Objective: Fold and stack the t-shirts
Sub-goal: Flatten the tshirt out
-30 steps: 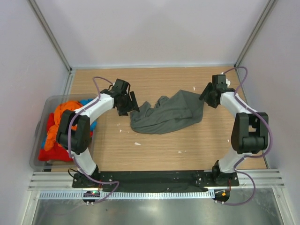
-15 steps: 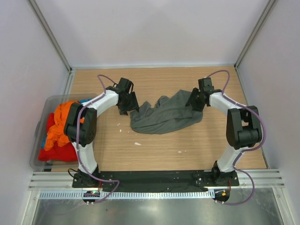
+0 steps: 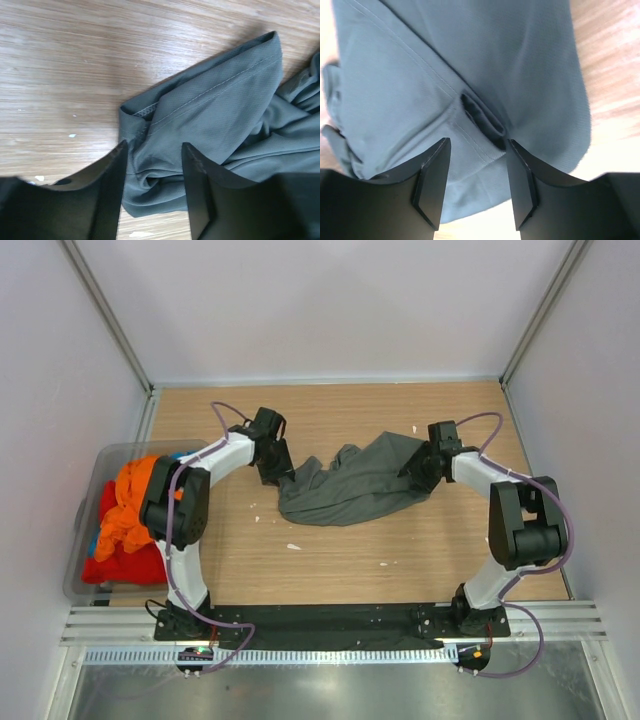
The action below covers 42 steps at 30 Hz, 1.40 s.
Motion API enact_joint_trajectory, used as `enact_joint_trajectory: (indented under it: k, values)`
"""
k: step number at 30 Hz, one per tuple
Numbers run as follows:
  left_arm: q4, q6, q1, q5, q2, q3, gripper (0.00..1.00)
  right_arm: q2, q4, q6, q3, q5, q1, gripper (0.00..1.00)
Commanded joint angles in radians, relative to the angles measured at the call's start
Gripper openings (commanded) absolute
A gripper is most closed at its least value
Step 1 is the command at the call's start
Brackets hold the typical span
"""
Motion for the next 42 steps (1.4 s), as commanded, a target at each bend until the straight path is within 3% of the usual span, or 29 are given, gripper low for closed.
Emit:
enact_joint_trajectory:
  k: [1, 6, 9, 12, 15, 16, 17, 18, 20, 21, 26, 33, 40, 42]
  values:
    - [0.045, -0.011, -0.001, 0.040, 0.012, 0.018, 0.45, -0.035, 0.117, 0.032, -0.011, -0.007, -0.001, 0.53]
    - [0.036, -0.028, -0.001, 0.051, 0.032, 0.059, 0.17, 0.022, 0.141, 0.014, 0.024, -0.044, 0.001, 0.46]
    - [-0.005, -0.031, -0.001, 0.029, 0.048, 0.085, 0.07, 0.040, 0.121, 0.008, 0.044, -0.038, 0.001, 0.45]
    - [-0.028, -0.025, -0.001, -0.011, 0.038, 0.081, 0.00, 0.029, 0.117, -0.004, 0.040, -0.018, 0.002, 0.35]
    - [-0.048, -0.009, -0.001, -0.043, 0.025, 0.075, 0.01, 0.026, 0.112, -0.026, 0.036, -0.015, 0.002, 0.13]
    - [-0.054, -0.003, -0.001, -0.055, 0.018, 0.074, 0.04, 0.028, 0.103, -0.030, 0.036, -0.012, 0.002, 0.01]
    - [-0.060, 0.001, -0.001, -0.076, 0.002, 0.074, 0.21, 0.019, 0.098, -0.035, 0.035, -0.004, 0.002, 0.01]
    - [-0.071, 0.014, -0.003, -0.098, -0.009, 0.073, 0.32, 0.014, 0.095, -0.040, 0.035, 0.002, 0.002, 0.01]
    - [-0.077, 0.026, -0.001, -0.136, -0.038, 0.073, 0.49, -0.004, 0.083, -0.056, 0.035, 0.013, 0.002, 0.01]
    - [-0.080, 0.040, -0.001, -0.147, -0.046, 0.073, 0.52, -0.015, 0.075, -0.064, 0.036, 0.028, 0.001, 0.01]
    - [-0.080, 0.063, 0.022, -0.150, -0.041, 0.078, 0.52, -0.081, 0.023, -0.102, 0.030, 0.082, 0.002, 0.01]
    - [-0.018, 0.061, 0.023, -0.035, 0.032, 0.079, 0.50, -0.159, 0.035, -0.110, -0.019, 0.102, 0.005, 0.01]
    - [-0.005, 0.043, 0.019, -0.012, 0.087, 0.061, 0.42, -0.190, 0.028, -0.121, -0.025, 0.106, 0.007, 0.01]
    - [-0.004, 0.040, 0.019, -0.009, 0.092, 0.065, 0.31, -0.196, 0.029, -0.118, -0.019, 0.108, 0.007, 0.01]
